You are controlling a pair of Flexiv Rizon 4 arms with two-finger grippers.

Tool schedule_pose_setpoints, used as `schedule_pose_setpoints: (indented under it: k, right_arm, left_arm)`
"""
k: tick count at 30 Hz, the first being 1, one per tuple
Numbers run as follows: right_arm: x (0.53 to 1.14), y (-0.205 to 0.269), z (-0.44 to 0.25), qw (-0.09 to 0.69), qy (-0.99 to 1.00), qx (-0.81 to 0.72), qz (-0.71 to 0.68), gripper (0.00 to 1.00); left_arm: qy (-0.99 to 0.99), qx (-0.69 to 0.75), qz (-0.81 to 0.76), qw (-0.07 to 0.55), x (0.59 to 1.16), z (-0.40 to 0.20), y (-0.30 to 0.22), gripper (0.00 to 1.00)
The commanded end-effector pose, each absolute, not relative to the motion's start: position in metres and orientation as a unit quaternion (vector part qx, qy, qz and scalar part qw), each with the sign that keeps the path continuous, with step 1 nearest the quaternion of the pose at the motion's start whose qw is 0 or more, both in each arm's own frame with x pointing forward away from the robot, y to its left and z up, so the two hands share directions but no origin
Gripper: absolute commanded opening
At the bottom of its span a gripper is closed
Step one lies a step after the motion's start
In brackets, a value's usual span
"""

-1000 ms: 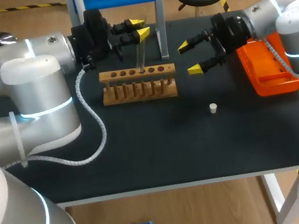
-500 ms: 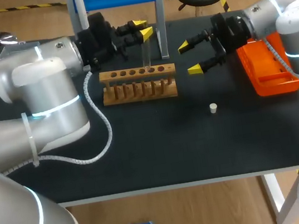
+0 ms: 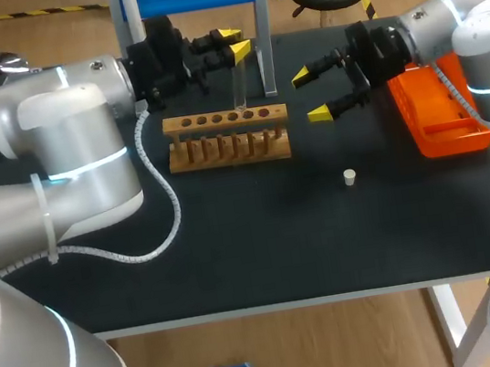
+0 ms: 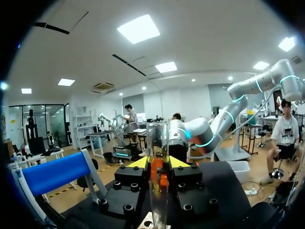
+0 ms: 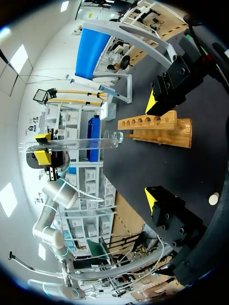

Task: Invert the test tube, pick up the pipette, mount the tip to pipette, aspirate from beaker and dispense into the tube, eject the tip, return the pipette, and cap with the stopper.

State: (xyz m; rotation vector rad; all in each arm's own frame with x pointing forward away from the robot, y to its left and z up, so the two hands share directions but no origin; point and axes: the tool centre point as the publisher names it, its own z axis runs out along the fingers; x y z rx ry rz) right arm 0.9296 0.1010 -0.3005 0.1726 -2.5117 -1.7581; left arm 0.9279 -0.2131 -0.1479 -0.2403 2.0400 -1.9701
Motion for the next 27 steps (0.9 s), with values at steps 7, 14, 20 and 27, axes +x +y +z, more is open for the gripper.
schedule_pose_setpoints:
  k: [7, 14, 20, 27]
  right_arm:
    - [0.93, 0.1, -0.3, 0.036, -0.818, 0.057, -0.571, 1.0]
    - [0.93, 0.1, -0.3, 0.036, -0.818, 0.057, -0.571, 1.0]
    - [0.93, 0.1, -0.3, 0.036, -0.818, 0.057, -0.571, 1.0]
    - [0.93, 0.1, -0.3, 0.036, -0.818, 0.057, -0.571, 1.0]
  left_arm:
    - [0.701, -0.062, -0.696, 0.141, 0.939, -0.147, -0.204, 0.0]
    - [0.71, -0.055, -0.692, 0.119, 0.946, -0.149, -0.198, 0.0]
    - [0.704, -0.052, -0.699, 0.111, 0.954, -0.153, -0.194, 0.0]
    - [0.695, -0.053, -0.709, 0.108, 0.961, -0.163, -0.195, 0.0]
